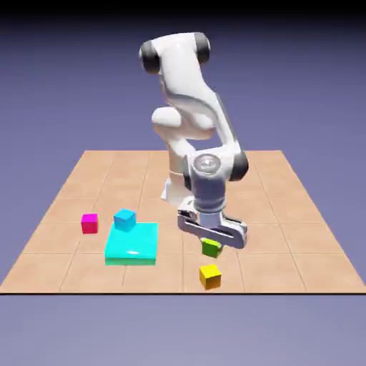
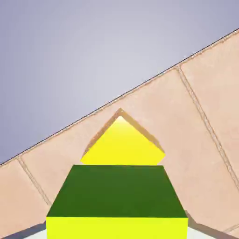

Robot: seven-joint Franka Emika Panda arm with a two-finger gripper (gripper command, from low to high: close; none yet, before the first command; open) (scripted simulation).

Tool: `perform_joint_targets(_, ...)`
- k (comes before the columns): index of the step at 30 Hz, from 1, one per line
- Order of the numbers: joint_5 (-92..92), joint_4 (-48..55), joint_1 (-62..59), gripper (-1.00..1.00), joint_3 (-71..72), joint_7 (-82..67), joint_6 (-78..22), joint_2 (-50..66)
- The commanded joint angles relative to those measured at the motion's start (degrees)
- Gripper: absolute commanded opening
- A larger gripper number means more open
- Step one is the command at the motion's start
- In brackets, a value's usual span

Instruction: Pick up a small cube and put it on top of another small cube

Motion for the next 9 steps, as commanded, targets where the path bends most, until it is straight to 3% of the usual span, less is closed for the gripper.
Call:
perform_joint_targets(1,-1.34,-0.27,0.89,-1.0,-0.99,0.87,2.18,2.08)
perform_joint_targets(3,-3.72,-0.8,2.63,-1.0,-2.9,2.39,6.52,6.13)
perform_joint_targets(4,-3.72,-0.8,2.63,1.0,-2.9,2.39,6.53,6.13)
perform_joint_targets(9,1.09,0.27,-0.88,1.0,0.97,-0.69,-2.26,-2.07)
